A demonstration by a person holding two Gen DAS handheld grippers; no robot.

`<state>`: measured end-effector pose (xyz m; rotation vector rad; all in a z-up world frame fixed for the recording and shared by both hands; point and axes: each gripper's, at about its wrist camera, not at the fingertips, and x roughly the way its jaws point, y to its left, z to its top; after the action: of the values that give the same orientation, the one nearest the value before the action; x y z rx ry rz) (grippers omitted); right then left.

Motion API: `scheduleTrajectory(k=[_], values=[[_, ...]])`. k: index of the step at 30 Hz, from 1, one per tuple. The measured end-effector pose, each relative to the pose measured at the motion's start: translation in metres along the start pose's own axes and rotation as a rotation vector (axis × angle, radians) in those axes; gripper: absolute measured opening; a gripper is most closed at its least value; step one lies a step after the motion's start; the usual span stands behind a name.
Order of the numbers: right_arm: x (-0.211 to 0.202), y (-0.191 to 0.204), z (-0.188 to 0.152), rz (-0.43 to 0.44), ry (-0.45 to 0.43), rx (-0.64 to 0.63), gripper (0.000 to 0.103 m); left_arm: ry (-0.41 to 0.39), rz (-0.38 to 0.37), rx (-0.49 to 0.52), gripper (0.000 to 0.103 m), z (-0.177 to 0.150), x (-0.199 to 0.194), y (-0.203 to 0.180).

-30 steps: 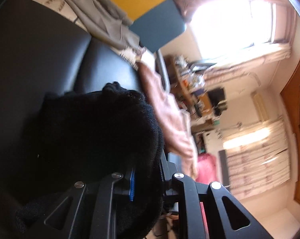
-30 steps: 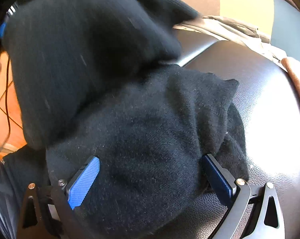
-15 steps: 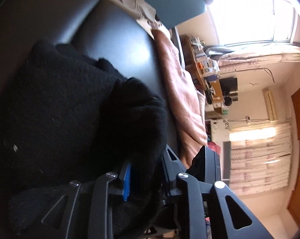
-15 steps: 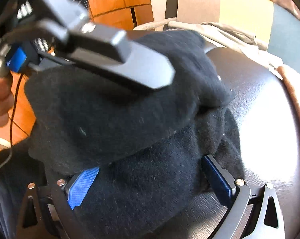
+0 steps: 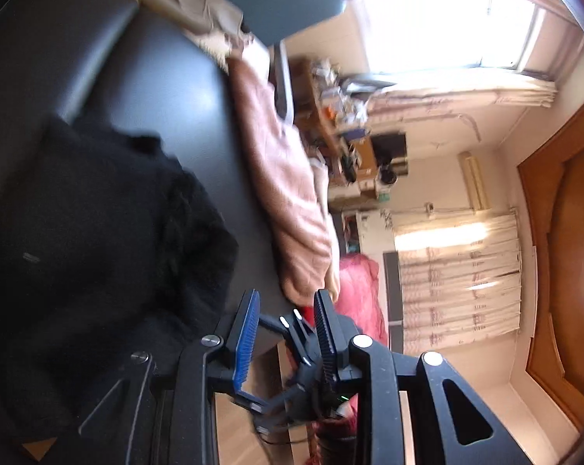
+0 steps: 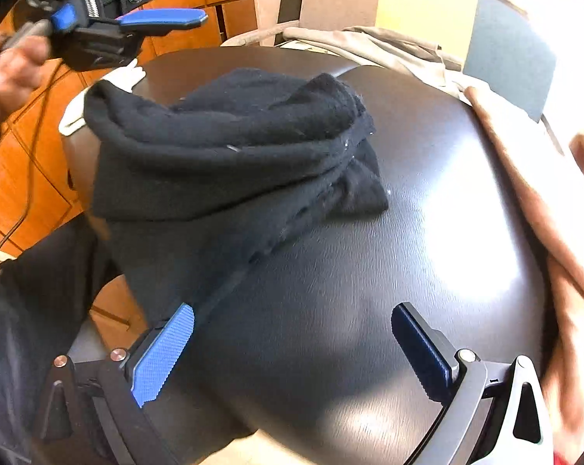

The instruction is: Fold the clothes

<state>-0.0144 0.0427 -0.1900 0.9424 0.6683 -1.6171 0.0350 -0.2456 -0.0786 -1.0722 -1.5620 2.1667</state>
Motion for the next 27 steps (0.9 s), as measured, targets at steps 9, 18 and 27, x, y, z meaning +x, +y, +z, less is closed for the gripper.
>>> scheduleTrajectory(k=[9, 18, 27], values=[[-0.042, 0.084, 0.041, 0.286, -0.133, 0.001, 0.103, -0.199, 0.202, 0.016, 0.029, -0.012, -0.089, 0.069], [0.005, 0.07, 0.008, 0.361, -0.103, 0.354, 0.097, -0.067, 0.286, 0.328, 0.03, -0.06, -0.062, 0.069], [0.02, 0.09, 0.019, 0.287, -0.019, 0.414, 0.008, -0.047, 0.336, 0.484, 0.03, -0.071, -0.03, 0.068]])
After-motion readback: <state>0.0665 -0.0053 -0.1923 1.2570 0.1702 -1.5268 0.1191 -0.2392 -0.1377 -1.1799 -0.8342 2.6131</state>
